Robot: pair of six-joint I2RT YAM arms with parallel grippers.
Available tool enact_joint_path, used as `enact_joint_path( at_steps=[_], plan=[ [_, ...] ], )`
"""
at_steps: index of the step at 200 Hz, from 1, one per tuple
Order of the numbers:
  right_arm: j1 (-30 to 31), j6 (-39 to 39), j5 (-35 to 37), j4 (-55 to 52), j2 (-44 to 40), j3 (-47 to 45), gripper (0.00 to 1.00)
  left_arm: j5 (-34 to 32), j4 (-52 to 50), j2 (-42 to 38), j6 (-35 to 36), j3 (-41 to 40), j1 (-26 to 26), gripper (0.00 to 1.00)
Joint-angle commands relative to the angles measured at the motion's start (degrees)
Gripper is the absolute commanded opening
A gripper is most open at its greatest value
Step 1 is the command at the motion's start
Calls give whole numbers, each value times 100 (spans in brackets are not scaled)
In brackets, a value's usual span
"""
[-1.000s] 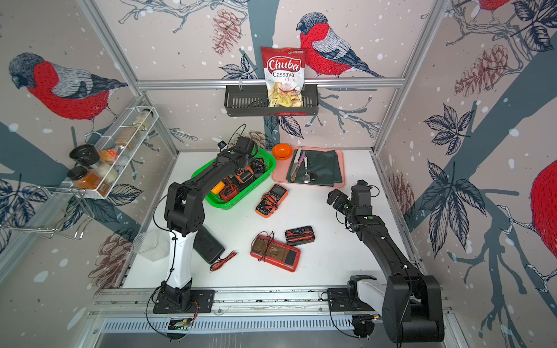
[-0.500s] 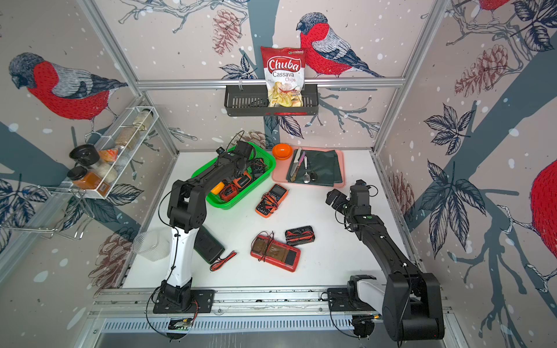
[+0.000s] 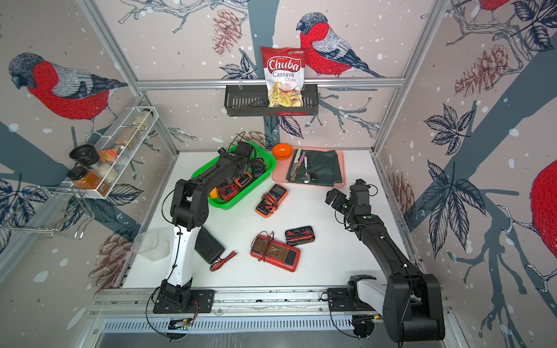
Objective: Put the multimeter into the basket
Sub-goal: Place the multimeter in the basket.
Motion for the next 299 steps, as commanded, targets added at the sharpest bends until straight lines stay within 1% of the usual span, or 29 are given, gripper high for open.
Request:
enact_joint_path(
  at_steps=[1,22,62,81,107,129,145,151,157,186,201,235,264,279,299],
  plan=[
    [41,-91,78,20,-31,66,100,-29,-120,-279,130,-2,21,97],
    [79,-140,120,-19,-27,84,100,-91,-81,-592,166,-162,-6,97],
    [133,-157,187,-41,-19,92,100,-282,204,-1356,251,-791,-123,97],
    [166,-163,181,-55,-1,101,100,-314,427,-1721,421,-1170,-251,97],
    [187,-175,202,-112,50,136,100,-256,766,-2214,1000,-1713,-501,97],
    [213,-185,247,-194,81,145,100,-110,1145,-2708,1810,-2280,-803,97],
    [242,-183,288,-267,97,145,100,314,1511,-3102,2470,-2727,-1013,97],
    [261,-193,306,-300,103,137,100,575,1655,-3245,2696,-2903,-1081,97],
    [278,-196,346,-341,103,136,100,879,1835,-3381,2973,-3073,-1152,97],
    [310,-169,530,-498,56,93,100,2730,2603,-3862,4220,-3922,-1471,96],
    [288,-128,667,-599,31,101,100,3264,2743,-3915,4771,-4132,-1625,95],
    [90,-98,688,-758,-34,93,100,3762,2631,-3753,5771,-4119,-2081,98],
    [-173,-139,671,-875,-138,45,100,4043,2731,-3522,6309,-4030,-2467,98],
    [-337,-176,658,-925,-194,13,100,4176,2797,-3401,6697,-3996,-2679,97],
    [-616,-236,531,-979,-236,-20,100,4337,2656,-3129,7174,-3803,-2953,96]
  ],
)
